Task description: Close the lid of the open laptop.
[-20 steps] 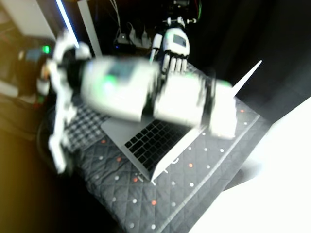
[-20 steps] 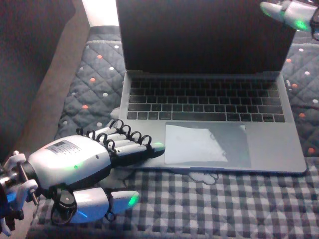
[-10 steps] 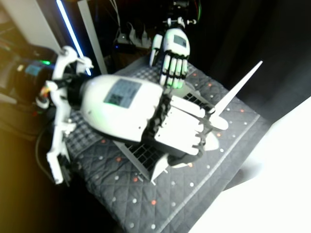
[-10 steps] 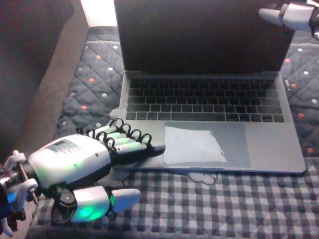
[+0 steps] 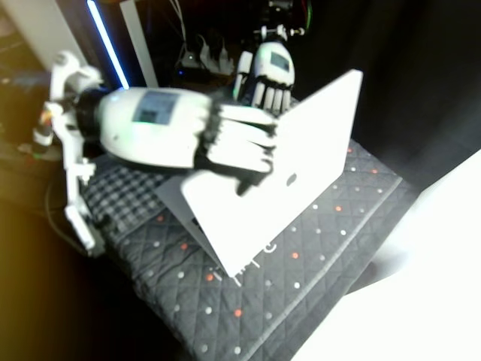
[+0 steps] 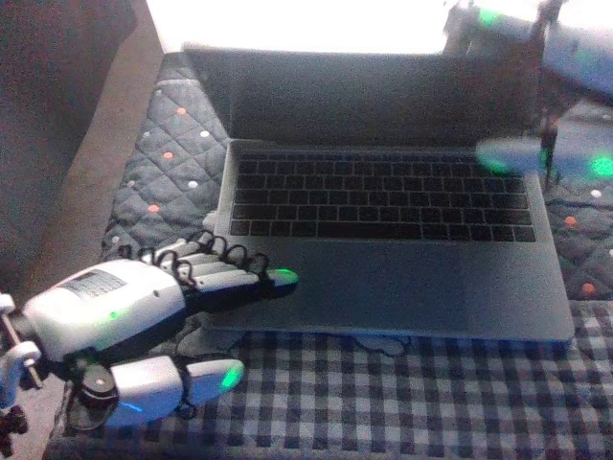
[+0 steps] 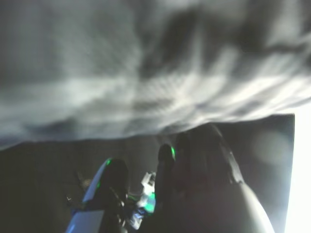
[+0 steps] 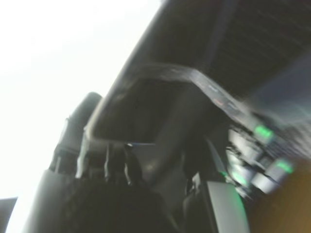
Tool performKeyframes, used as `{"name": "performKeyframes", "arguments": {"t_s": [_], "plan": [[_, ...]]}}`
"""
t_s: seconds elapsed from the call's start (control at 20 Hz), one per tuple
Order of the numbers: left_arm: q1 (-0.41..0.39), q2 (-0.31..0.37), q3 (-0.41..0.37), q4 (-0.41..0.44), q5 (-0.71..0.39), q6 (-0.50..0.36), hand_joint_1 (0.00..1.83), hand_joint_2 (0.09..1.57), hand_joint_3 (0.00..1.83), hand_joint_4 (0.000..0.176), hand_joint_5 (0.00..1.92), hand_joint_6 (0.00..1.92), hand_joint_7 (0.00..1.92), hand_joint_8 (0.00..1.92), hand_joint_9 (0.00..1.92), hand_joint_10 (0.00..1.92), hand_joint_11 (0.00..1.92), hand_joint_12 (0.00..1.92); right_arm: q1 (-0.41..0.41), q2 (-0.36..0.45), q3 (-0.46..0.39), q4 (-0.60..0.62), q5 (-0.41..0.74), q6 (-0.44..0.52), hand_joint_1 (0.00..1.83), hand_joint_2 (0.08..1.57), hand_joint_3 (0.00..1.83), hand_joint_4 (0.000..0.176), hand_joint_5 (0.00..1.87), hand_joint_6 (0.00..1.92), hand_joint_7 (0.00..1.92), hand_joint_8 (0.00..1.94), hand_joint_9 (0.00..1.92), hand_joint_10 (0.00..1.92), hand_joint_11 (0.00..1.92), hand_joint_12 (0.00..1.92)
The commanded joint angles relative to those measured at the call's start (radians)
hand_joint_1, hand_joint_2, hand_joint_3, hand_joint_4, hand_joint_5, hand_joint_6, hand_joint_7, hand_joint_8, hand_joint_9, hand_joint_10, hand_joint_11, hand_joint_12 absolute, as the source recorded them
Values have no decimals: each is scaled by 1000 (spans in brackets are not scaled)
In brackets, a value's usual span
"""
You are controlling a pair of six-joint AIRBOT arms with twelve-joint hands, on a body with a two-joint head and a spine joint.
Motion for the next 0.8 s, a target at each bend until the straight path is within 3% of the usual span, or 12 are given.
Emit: {"name": "performKeyframes", "arguments": {"t_s": [0.0,0.1,0.15,0.2,0.25,0.3,0.4,0.45,0.55,0.6,0.65,0.75], "plan": [[2,17,-5,-20,-118,9,478,1410,0,53,213,3,265,7,151,140,0,651,-10,18,-3,-5,135,34,530,1281,8,0,0,1318,142,1323,227,1551,92,1861],[17,51,-31,-43,-195,37,585,1395,2,13,340,47,399,52,53,778,0,1289,-60,30,-12,-28,167,77,487,1373,37,0,0,1295,46,1296,145,1530,94,1835],[30,73,-47,-59,-260,46,403,1493,0,0,348,332,319,593,124,1162,0,1690,-78,35,-20,-31,170,78,504,1377,31,0,0,1298,57,1291,181,1541,167,1800],[46,98,-63,-77,-339,55,549,1488,0,124,369,1542,395,978,220,1378,0,1875,-94,39,-29,-34,170,78,505,1372,19,0,54,1243,133,1223,260,1463,206,1767],[59,120,-76,-92,-406,62,922,1437,0,0,382,1672,541,1621,460,1602,385,1912,-110,42,-34,-34,170,78,497,1365,10,0,61,1221,176,1157,278,1408,129,1801],[70,140,-93,-108,-473,84,965,1455,3,0,361,1738,511,1854,464,1814,535,1919,-127,44,-40,-34,170,78,435,1359,5,0,41,1207,159,1101,198,1385,25,1825],[87,175,-116,-136,-576,123,937,1475,7,15,393,1811,433,1918,312,1917,360,1921,-167,45,-48,-34,171,78,434,1330,0,0,93,1094,211,973,159,1290,0,1772],[88,181,-116,-155,-601,135,1142,1456,0,0,354,1823,419,1888,405,1920,286,1921,-191,46,-51,-34,171,78,401,1364,7,0,95,1047,324,997,109,1268,0,1778],[87,181,-102,-179,-614,137,1194,1468,2,0,221,1889,427,1891,424,1921,93,1921,-229,44,-52,-34,170,85,446,1381,3,0,25,1095,92,869,3,1187,0,1840],[85,180,-98,-183,-617,137,970,1505,4,0,243,1915,440,1915,236,1815,119,1921,-256,42,-52,-34,170,94,415,1375,0,0,4,1098,102,810,0,1227,0,1802],[84,176,-96,-186,-621,137,929,1502,0,0,300,1870,421,1920,150,1778,90,1907,-279,42,-51,-34,170,105,419,1321,0,0,41,1012,162,734,48,1180,0,1722],[82,173,-93,-193,-627,137,894,1512,0,27,319,1902,379,1921,79,1709,10,1897,-313,41,-50,-37,170,132,472,1265,0,0,52,798,203,618,53,1028,0,1584]]}}
